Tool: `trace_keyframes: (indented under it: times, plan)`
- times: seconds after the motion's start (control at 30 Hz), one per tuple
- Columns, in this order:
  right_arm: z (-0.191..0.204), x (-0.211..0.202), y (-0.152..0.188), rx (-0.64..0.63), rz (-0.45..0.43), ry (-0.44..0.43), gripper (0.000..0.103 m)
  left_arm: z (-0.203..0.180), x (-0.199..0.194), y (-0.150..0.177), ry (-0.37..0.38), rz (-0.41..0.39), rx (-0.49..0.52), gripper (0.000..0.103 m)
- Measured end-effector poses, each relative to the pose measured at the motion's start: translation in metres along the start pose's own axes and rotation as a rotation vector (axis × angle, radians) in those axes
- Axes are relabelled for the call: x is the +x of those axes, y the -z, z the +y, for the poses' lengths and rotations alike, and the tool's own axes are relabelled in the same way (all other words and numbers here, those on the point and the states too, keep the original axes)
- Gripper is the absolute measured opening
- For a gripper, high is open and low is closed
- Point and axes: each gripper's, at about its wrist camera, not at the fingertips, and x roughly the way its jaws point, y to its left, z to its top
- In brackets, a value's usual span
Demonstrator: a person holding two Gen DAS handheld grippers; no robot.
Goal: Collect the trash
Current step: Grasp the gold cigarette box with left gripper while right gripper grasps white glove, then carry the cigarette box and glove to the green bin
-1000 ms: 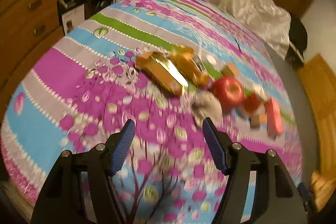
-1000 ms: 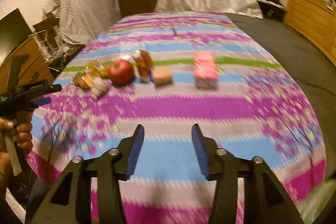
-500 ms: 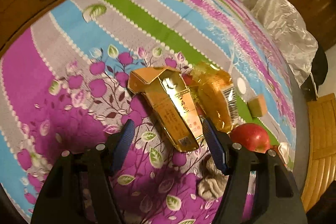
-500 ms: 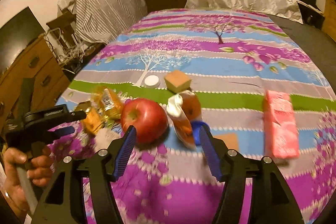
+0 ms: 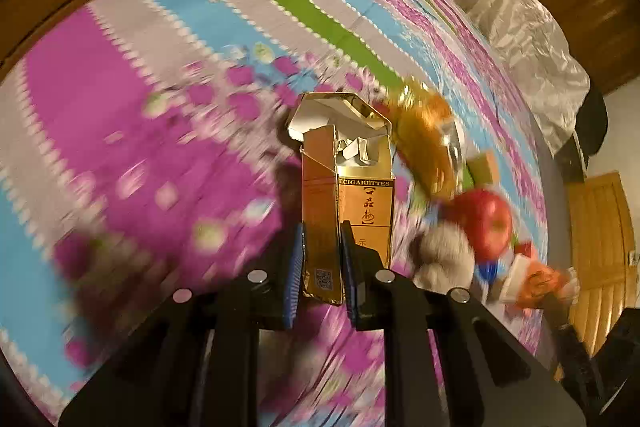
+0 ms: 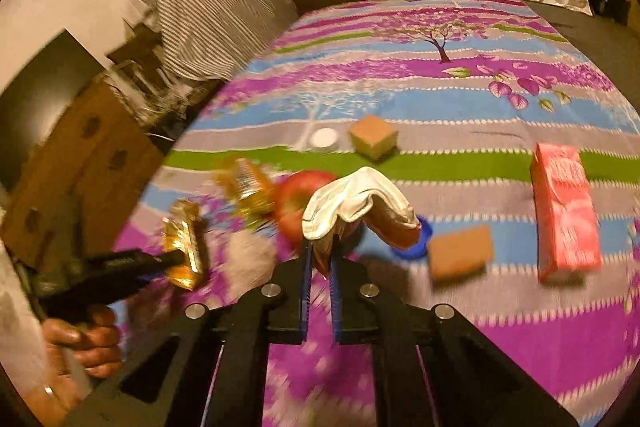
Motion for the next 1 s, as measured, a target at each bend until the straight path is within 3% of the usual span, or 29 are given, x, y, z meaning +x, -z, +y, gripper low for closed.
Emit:
trace_keyframes:
  times: [0.07, 0.3, 0.53, 0.7, 1.0]
  plan:
    - [0.006, -0.03, 0.015, 0.008, -0.017, -0.042, 0.009, 0.006, -0.021, 0.015, 0.002, -0.011, 0.026, 0.017]
    - [0.023, -0.11, 0.072, 0.025, -0.044, -0.069, 0.009, 0.012, -0.08, 0.05, -0.032, -0.084, 0.134, 0.017]
    - [0.04, -0.177, 0.129, 0.036, -0.084, -0.047, 0.009, 0.0, -0.115, 0.087, -0.053, -0.112, 0.275, 0.017]
    - [0.041, -0.218, 0.165, 0.067, -0.097, -0.029, 0.009, -0.021, -0.125, 0.128, -0.017, -0.064, 0.396, 0.017]
    - [0.016, -0.28, 0.217, 0.141, -0.112, 0.077, 0.009, -0.078, -0.121, 0.196, 0.093, 0.042, 0.59, 0.017]
